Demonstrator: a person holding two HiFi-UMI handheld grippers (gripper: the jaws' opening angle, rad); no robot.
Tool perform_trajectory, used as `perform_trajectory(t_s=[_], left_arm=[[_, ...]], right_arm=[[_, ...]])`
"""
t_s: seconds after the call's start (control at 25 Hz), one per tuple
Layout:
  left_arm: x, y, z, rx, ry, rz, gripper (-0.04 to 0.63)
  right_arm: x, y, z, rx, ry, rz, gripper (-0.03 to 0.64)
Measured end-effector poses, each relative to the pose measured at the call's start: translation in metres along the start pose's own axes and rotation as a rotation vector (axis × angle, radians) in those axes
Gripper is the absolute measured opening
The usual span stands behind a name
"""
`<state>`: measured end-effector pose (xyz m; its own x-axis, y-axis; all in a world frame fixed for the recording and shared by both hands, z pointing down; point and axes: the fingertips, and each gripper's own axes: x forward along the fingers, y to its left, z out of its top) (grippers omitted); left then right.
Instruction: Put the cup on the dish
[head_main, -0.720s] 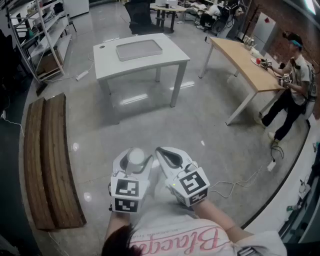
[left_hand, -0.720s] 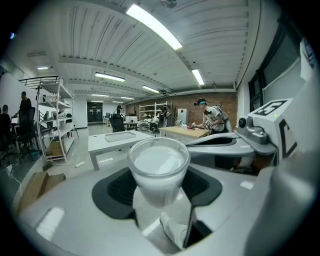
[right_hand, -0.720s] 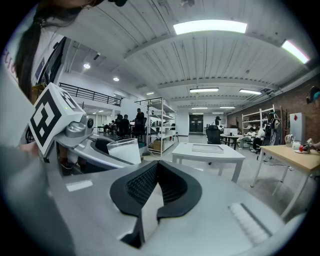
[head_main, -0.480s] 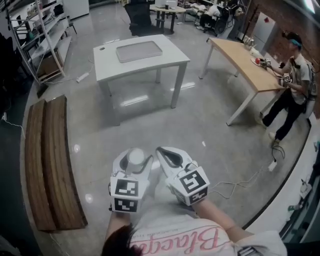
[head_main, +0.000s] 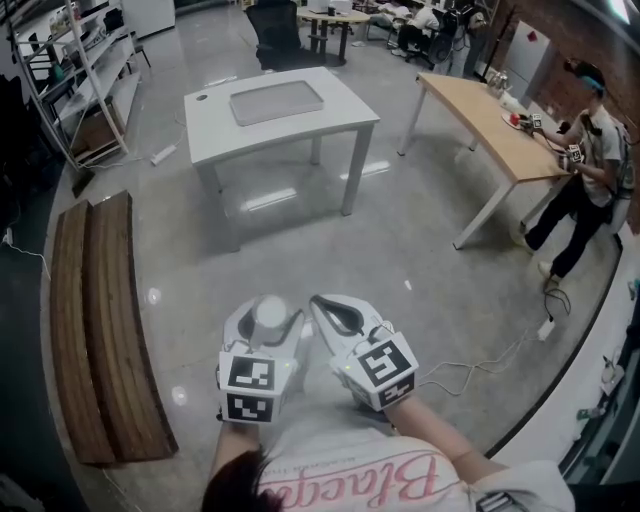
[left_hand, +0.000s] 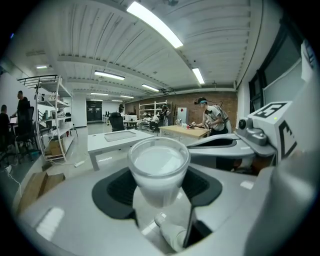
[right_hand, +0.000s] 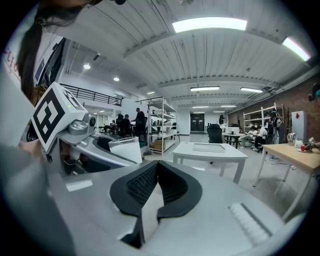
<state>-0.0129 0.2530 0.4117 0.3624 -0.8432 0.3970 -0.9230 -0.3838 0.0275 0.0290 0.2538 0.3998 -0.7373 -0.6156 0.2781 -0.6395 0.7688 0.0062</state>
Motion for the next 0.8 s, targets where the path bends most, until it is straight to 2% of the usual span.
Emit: perform_trajectory(t_s=[0.32, 0.8], left_arm=[[0.010, 0.010, 0.007, 0.004, 0.019, -0.019, 0.261], [0.045, 0.040, 0.025, -0.012, 0.034, -0.019, 0.261]], right_arm=[[0.018, -0.006, 0.006, 0.018, 0.006, 0.010, 0.001], [0.053, -0.045, 0.024, 0.037, -0.002, -0.007, 0.002]])
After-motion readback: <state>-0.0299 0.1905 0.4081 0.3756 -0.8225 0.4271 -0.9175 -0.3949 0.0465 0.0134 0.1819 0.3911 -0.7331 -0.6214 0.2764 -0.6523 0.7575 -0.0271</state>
